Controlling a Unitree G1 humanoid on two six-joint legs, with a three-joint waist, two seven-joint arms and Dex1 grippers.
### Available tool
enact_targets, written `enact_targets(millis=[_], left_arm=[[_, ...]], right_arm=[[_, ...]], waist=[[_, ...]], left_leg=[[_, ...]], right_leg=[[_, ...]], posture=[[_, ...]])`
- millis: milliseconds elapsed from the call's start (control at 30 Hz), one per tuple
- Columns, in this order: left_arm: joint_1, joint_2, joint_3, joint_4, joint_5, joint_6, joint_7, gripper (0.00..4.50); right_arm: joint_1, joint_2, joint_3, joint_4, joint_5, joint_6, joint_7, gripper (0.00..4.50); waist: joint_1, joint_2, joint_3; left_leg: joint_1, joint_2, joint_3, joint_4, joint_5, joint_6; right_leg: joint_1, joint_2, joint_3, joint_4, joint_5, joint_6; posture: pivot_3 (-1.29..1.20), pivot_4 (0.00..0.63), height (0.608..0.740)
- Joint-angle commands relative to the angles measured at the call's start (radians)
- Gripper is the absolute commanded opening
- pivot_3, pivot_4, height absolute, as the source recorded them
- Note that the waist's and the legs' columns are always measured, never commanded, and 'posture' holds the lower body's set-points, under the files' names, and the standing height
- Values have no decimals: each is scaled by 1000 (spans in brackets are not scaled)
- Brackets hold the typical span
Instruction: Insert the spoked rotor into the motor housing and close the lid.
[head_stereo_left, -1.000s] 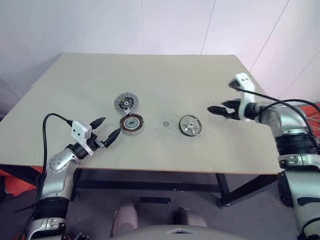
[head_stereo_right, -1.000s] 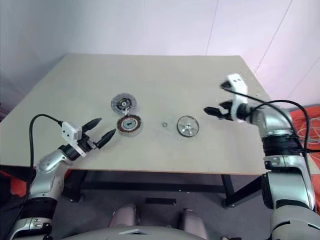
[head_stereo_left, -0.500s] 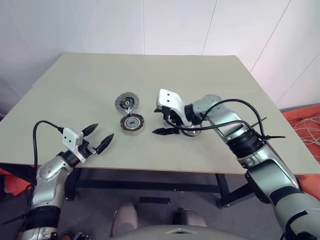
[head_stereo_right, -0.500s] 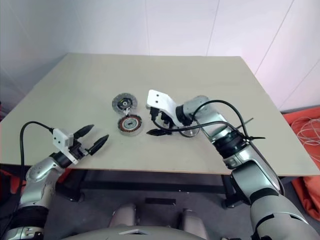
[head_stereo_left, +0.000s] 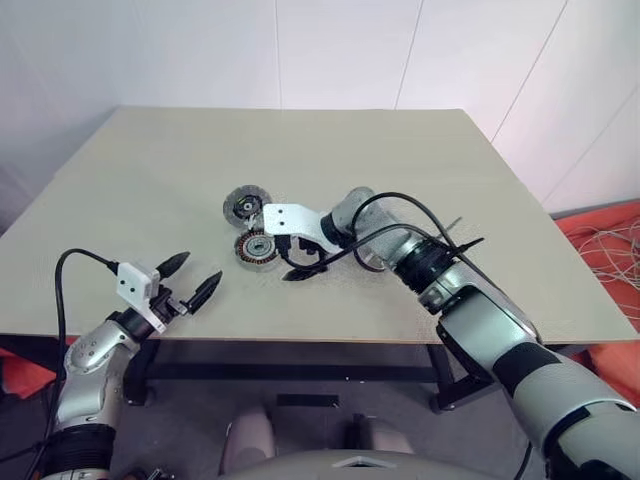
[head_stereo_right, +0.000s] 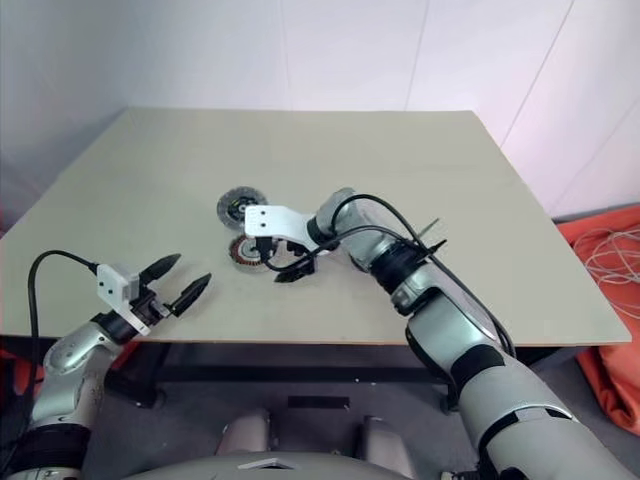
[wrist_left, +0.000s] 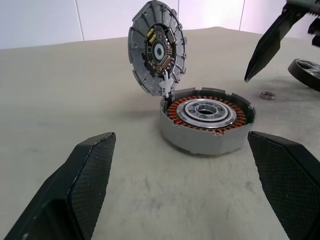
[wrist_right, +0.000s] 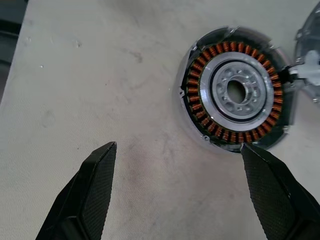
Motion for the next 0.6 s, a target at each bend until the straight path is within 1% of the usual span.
enact_targets(millis=[33,133,267,300,367,600], left_arm=[[-15,-2,0,-45,-11,-2,9,4500],[-21,-3,-3,-48,-10,1,13,4500],[-29,-3,-5,-47,-10,-2,16,4500],[-29,-3,-4,-46,-10,-3,16,4500],[-30,-3,-4,-44,-9,-6,16,4500],[-37,-5,-6,-33,-6,-15,14,4500]], right_arm=[[-45,32,8,57,-43,-51,-2,4474],[-57,64,13,116,-80,-95,-16,4474],[-72,106,-1,156,-94,-108,-9,4474],[-74,111,-3,161,-97,-110,-5,4299],[-77,119,-7,168,-101,-118,-2,3861],[-83,132,-18,173,-121,-128,-7,1391]], waist=[[0,0,0],[0,0,0],[-1,0,0],[-1,0,0],[-1,0,0],[-1,0,0]], left_leg=[[0,0,0,0,0,0],[0,0,0,0,0,0],[0,0,0,0,0,0],[0,0,0,-1,0,0],[0,0,0,-1,0,0],[0,0,0,-1,0,0]], right_leg=[[0,0,0,0,0,0],[0,0,-1,0,-1,-1],[0,0,-1,0,-1,-1],[0,0,-1,1,-1,-1],[0,0,-1,1,-1,-1],[0,0,-1,1,-1,-2]], posture=[[0,0,740],[0,0,740],[0,0,740],[0,0,740],[0,0,740],[0,0,740]])
